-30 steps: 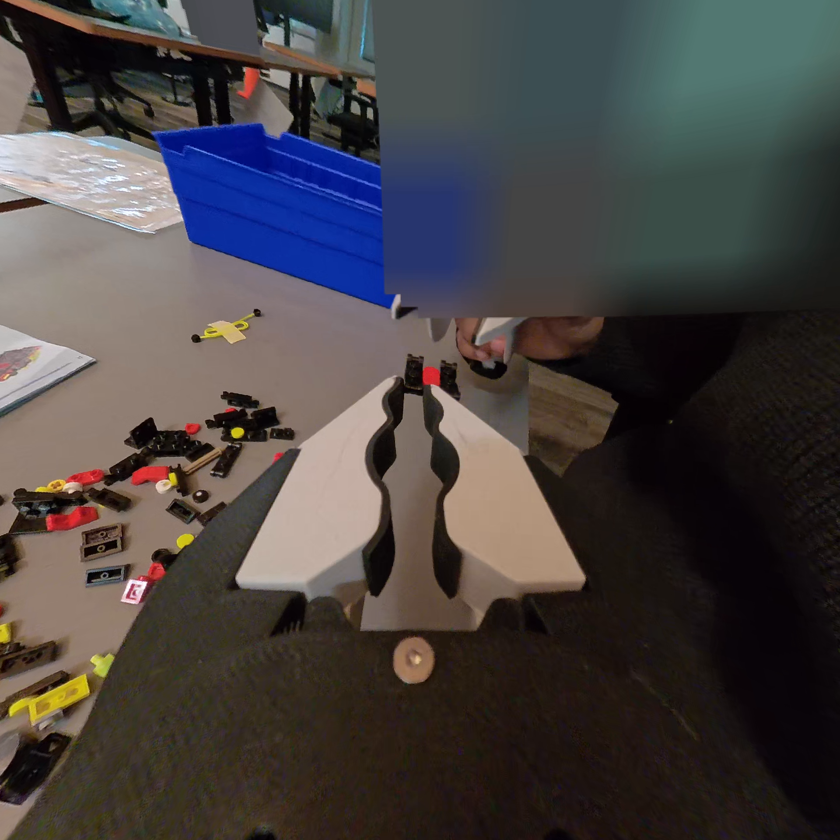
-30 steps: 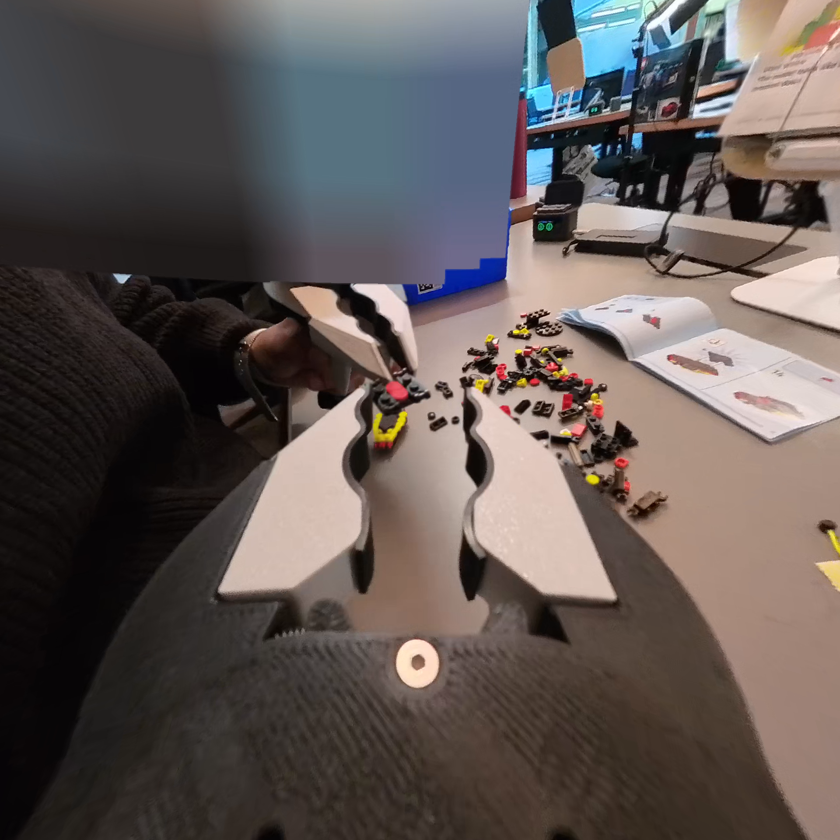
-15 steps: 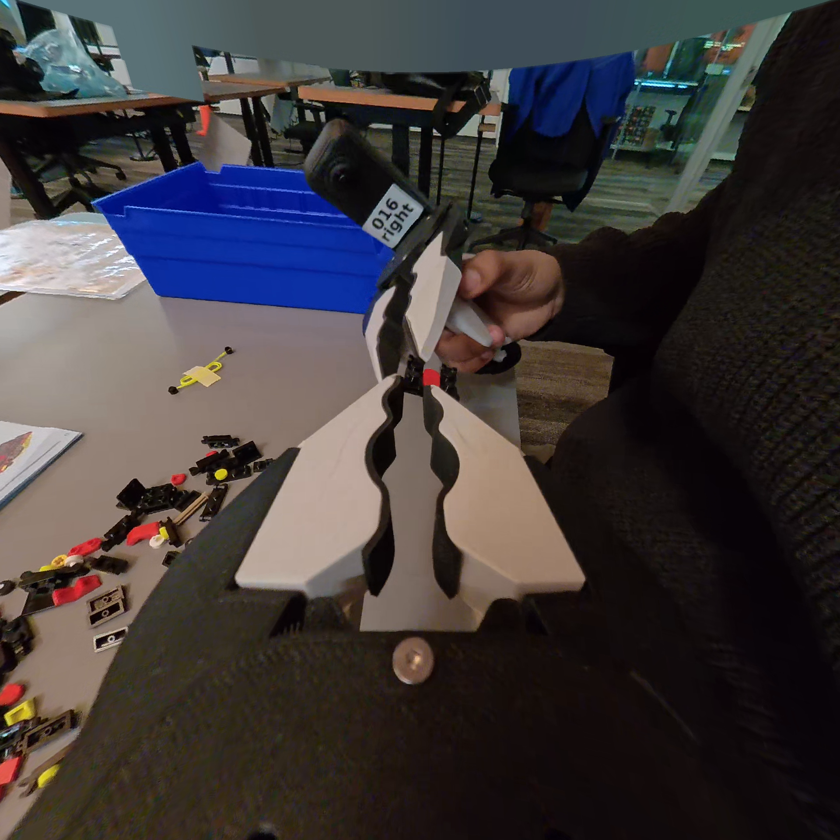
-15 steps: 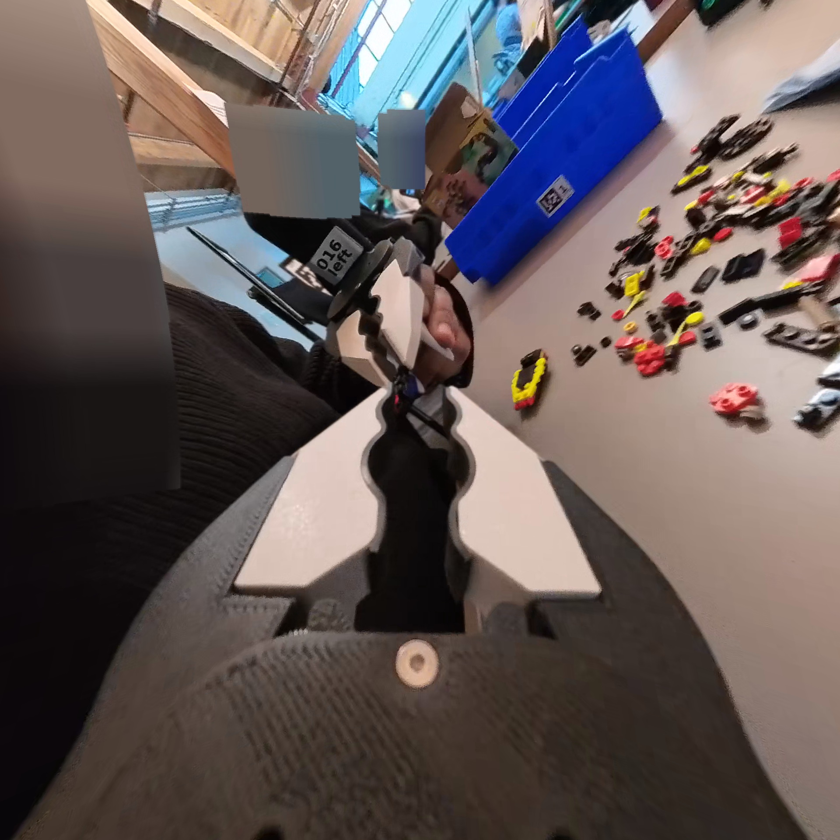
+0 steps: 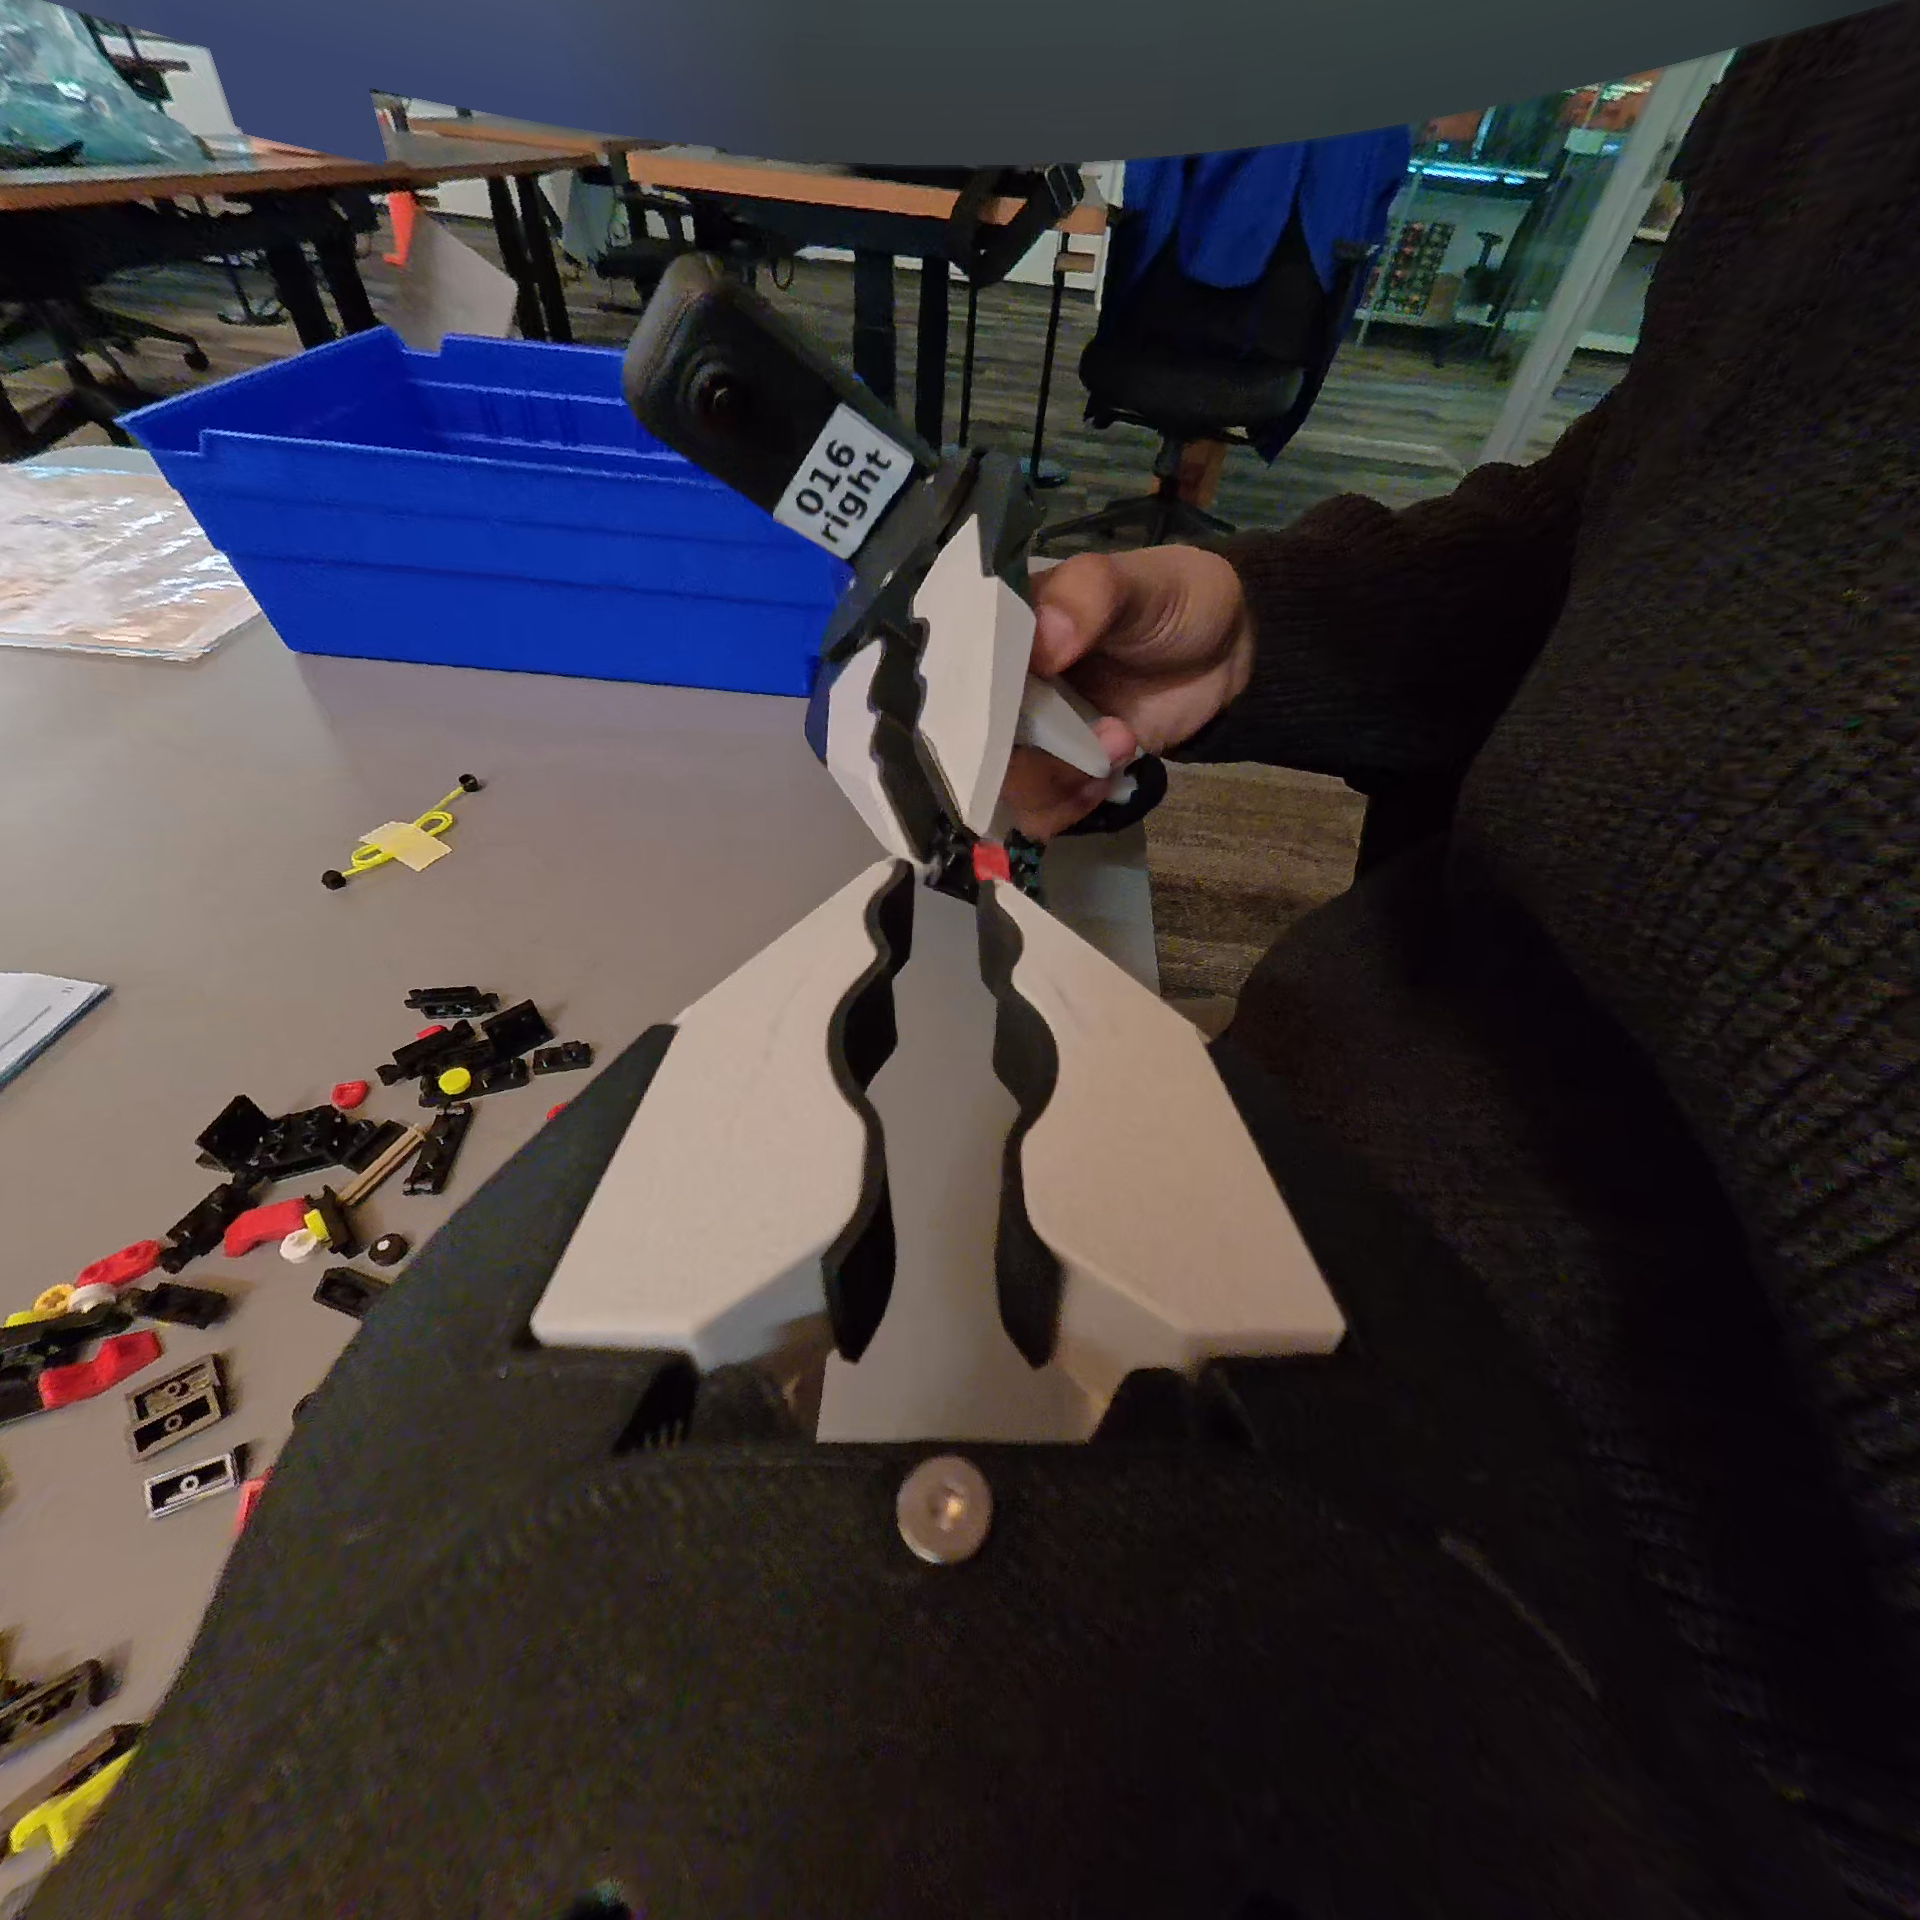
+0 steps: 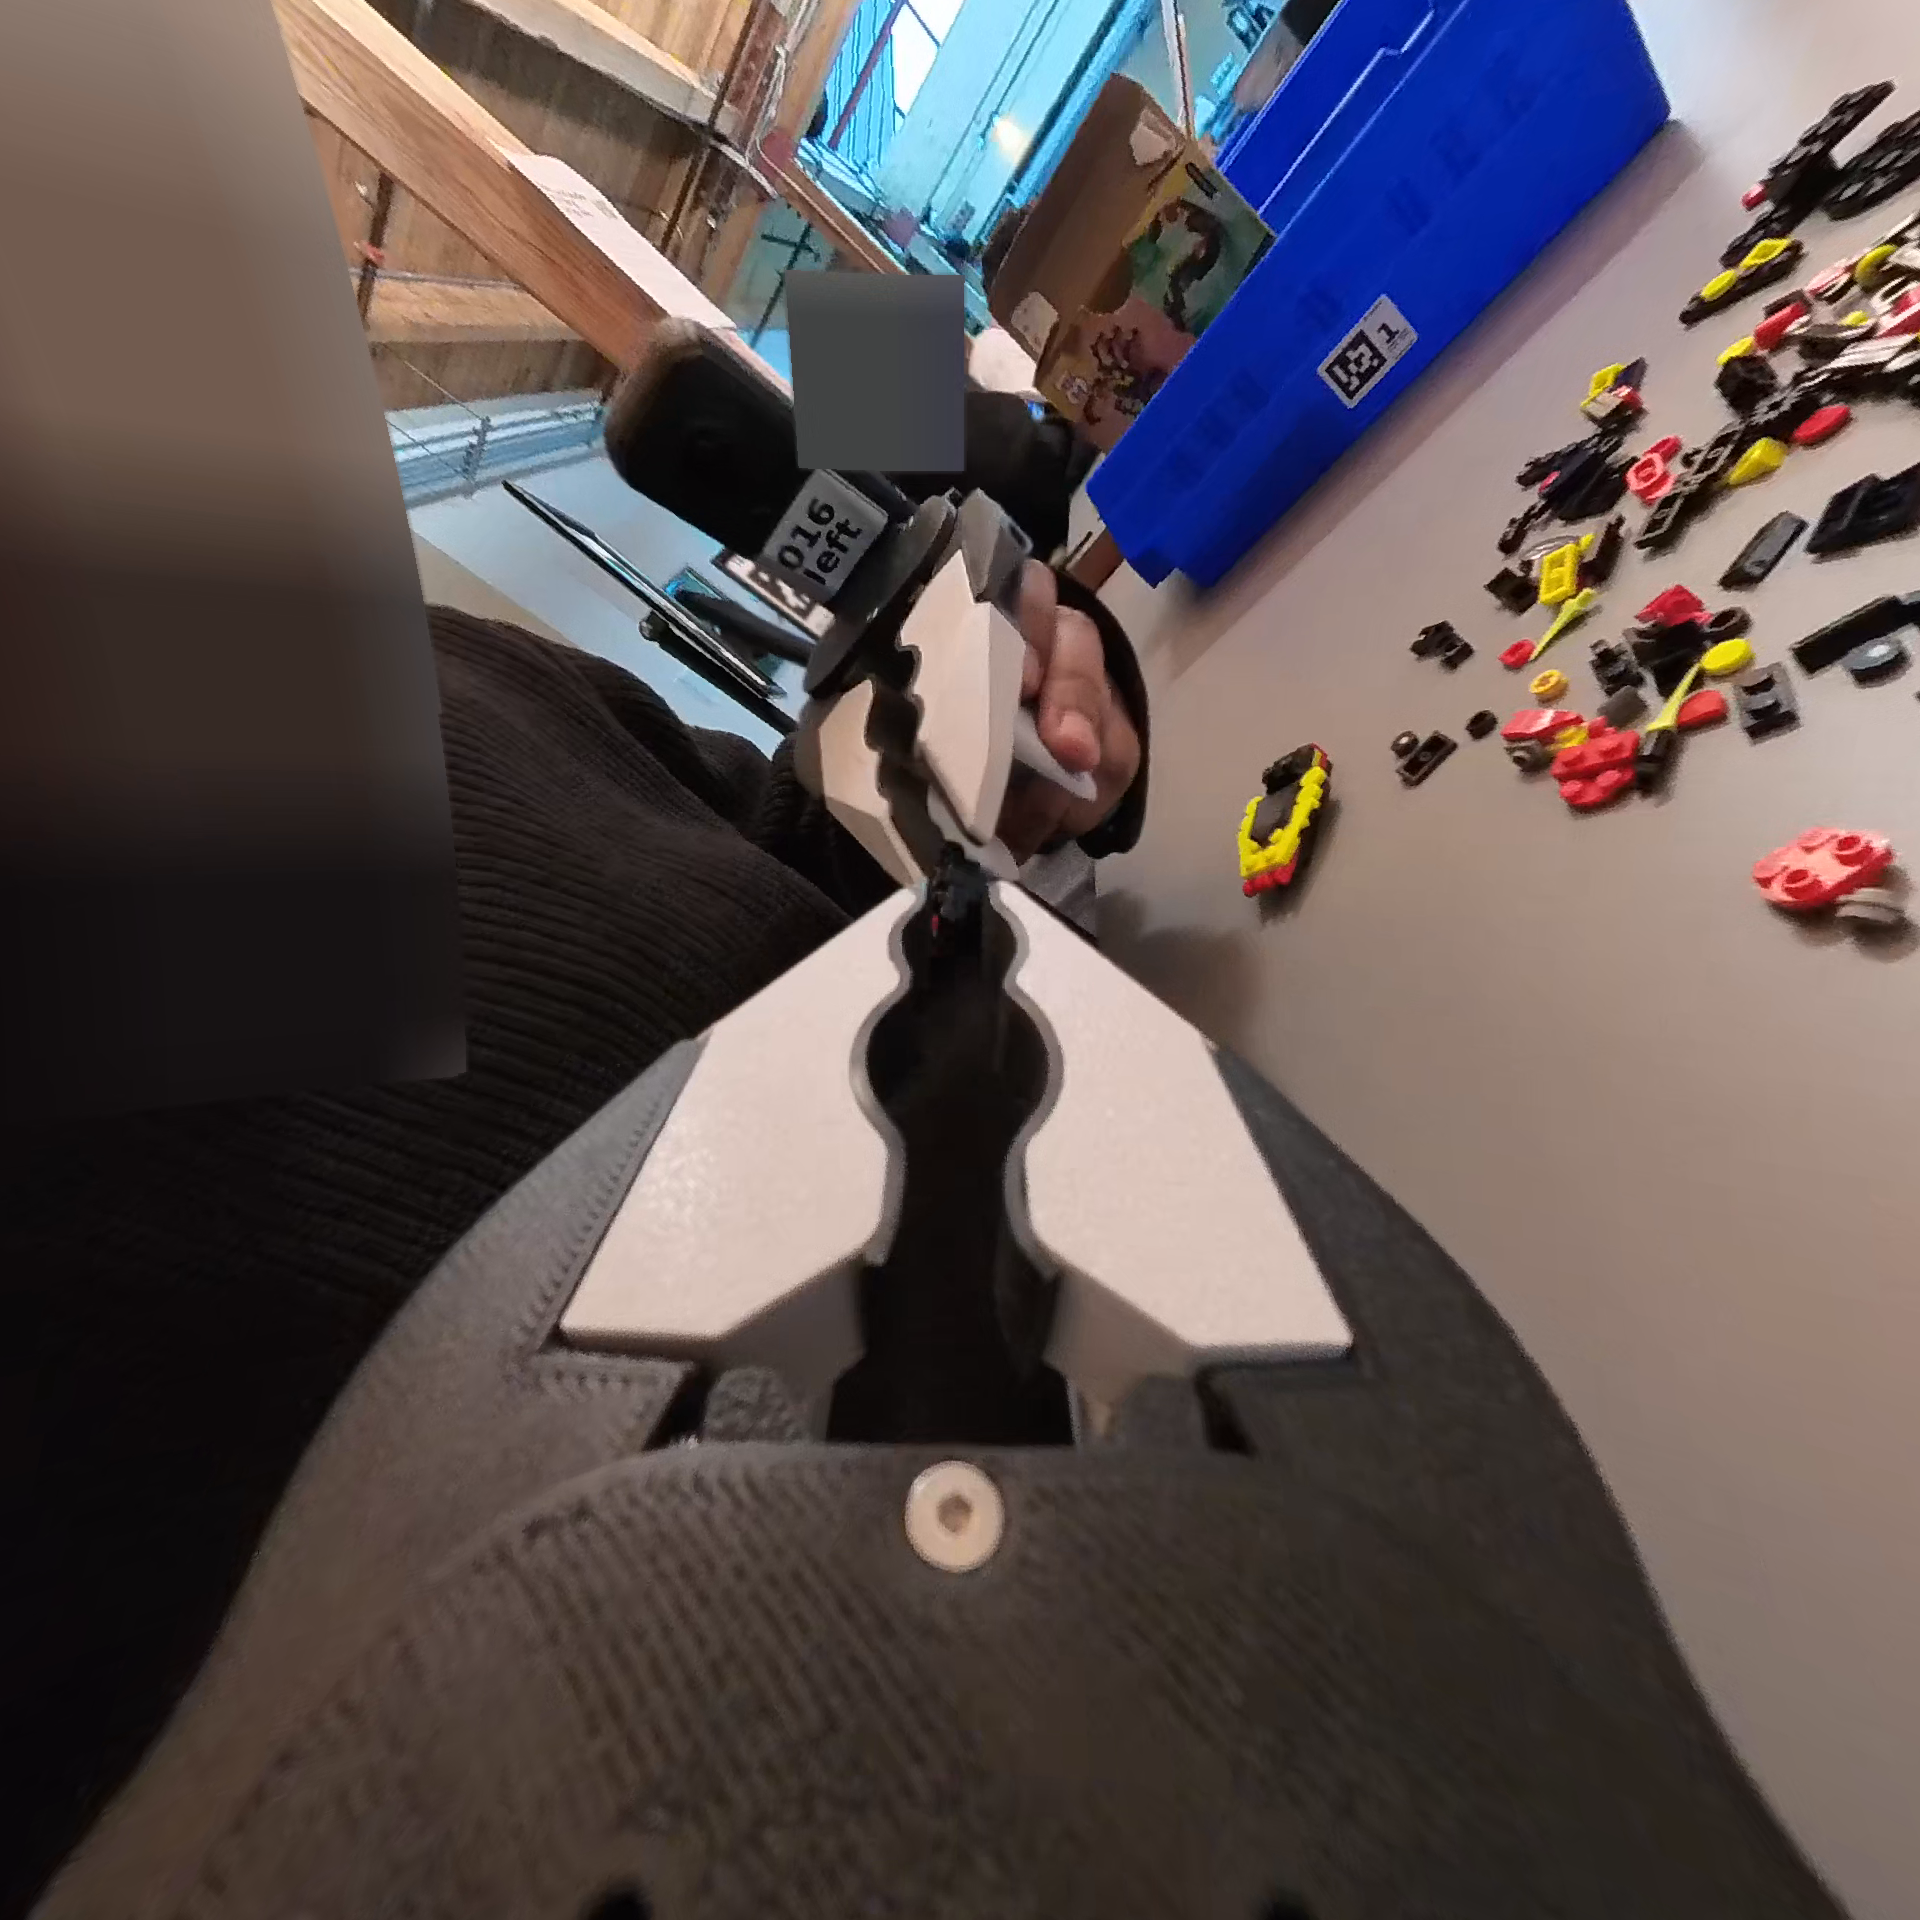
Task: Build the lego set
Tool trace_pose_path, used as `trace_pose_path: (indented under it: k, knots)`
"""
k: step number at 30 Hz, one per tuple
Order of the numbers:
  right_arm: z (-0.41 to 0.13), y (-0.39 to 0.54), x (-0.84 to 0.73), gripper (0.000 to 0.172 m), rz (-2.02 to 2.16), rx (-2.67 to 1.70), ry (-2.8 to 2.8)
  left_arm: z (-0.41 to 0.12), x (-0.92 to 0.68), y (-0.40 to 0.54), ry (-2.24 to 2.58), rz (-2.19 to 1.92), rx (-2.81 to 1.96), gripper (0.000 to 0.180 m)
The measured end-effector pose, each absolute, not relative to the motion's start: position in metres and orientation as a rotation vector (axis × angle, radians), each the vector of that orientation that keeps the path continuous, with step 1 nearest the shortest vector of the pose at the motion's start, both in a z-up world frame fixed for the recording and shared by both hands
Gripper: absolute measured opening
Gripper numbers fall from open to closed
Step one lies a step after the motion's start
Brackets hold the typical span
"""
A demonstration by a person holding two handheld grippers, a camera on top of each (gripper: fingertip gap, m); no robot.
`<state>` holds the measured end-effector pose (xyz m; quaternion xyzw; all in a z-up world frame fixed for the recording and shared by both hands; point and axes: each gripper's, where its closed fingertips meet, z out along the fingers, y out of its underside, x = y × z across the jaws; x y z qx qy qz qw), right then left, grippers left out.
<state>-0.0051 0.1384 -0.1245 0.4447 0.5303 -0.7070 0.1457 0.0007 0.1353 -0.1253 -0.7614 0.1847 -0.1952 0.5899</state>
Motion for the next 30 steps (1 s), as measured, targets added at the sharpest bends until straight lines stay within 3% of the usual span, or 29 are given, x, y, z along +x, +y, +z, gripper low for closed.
trace_pose_path:
  k: [30]
  knots:
    - [-0.138,0.122,0.013,0.008,-1.837,1.194,1.521,-0.138,0.022,0.120,0.536,-0.693,-1.837,0.009]
